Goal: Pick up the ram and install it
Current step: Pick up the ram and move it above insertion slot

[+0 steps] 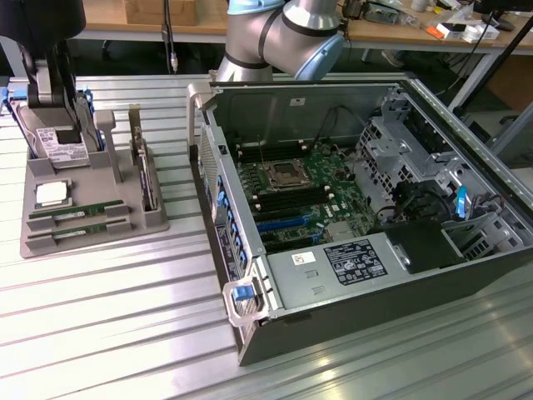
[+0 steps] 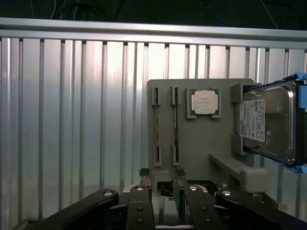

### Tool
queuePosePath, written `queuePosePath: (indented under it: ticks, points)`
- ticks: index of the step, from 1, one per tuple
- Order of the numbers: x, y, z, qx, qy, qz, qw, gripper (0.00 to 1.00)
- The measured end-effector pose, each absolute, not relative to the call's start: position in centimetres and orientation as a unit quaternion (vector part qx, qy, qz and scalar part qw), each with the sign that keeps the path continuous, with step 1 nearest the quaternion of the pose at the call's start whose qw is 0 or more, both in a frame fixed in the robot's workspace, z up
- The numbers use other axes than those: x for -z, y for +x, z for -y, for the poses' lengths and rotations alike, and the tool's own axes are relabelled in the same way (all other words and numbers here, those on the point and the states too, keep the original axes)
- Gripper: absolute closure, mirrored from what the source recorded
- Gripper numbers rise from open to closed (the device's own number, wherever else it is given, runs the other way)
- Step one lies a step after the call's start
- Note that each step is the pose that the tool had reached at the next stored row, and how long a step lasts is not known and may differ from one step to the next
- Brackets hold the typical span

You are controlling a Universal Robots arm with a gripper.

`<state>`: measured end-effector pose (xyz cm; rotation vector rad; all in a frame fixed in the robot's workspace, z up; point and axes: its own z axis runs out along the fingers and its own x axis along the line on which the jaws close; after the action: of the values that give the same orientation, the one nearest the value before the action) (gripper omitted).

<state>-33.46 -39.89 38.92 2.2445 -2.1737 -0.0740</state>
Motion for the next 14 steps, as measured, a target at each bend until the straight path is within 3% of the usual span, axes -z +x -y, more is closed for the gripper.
queuePosePath:
  ticks: [1,14]
  points:
    - [-38.9,-33.5,39.9,0.024,0.718,0.695,0.008,0.64]
    - [-37.3,-33.5,39.9,0.024,0.718,0.696,0.008,0.64]
